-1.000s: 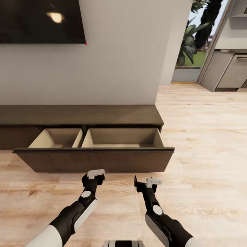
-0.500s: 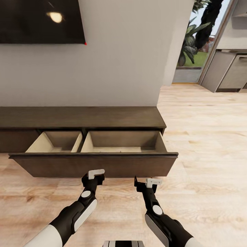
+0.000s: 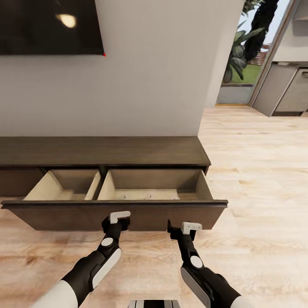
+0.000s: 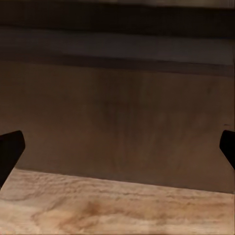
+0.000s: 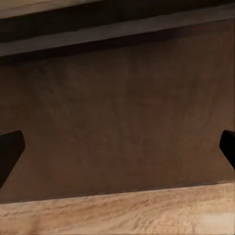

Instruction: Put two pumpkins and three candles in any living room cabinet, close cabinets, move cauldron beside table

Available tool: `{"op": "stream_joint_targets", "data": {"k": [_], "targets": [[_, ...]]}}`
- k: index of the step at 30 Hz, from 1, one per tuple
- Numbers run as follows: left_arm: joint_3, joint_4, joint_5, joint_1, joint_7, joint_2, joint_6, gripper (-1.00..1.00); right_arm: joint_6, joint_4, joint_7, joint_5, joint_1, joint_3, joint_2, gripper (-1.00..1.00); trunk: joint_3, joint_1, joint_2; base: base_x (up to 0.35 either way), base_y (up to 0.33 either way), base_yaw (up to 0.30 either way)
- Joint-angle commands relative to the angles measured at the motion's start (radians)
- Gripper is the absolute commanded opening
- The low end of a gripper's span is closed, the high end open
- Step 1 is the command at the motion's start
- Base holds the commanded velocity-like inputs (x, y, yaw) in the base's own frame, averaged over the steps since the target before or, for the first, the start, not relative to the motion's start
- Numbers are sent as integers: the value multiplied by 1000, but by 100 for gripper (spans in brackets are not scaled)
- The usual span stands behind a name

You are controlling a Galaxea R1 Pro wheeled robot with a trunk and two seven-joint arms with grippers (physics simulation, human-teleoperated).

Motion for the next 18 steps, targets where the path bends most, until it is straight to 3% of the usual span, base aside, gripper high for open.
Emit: {"op": "stream_joint_targets", "data": {"k": [1, 18], "targets": [[-6, -2, 7, -1, 8, 1, 0, 100, -7, -1, -6, -10, -1, 7, -1, 100, -1, 0, 0, 276, 0, 0], [-5, -2, 7, -1, 8, 1, 2, 100, -4, -3, -7, -10, -1, 7, -1, 100, -1, 0, 0, 271, 0, 0]]}}
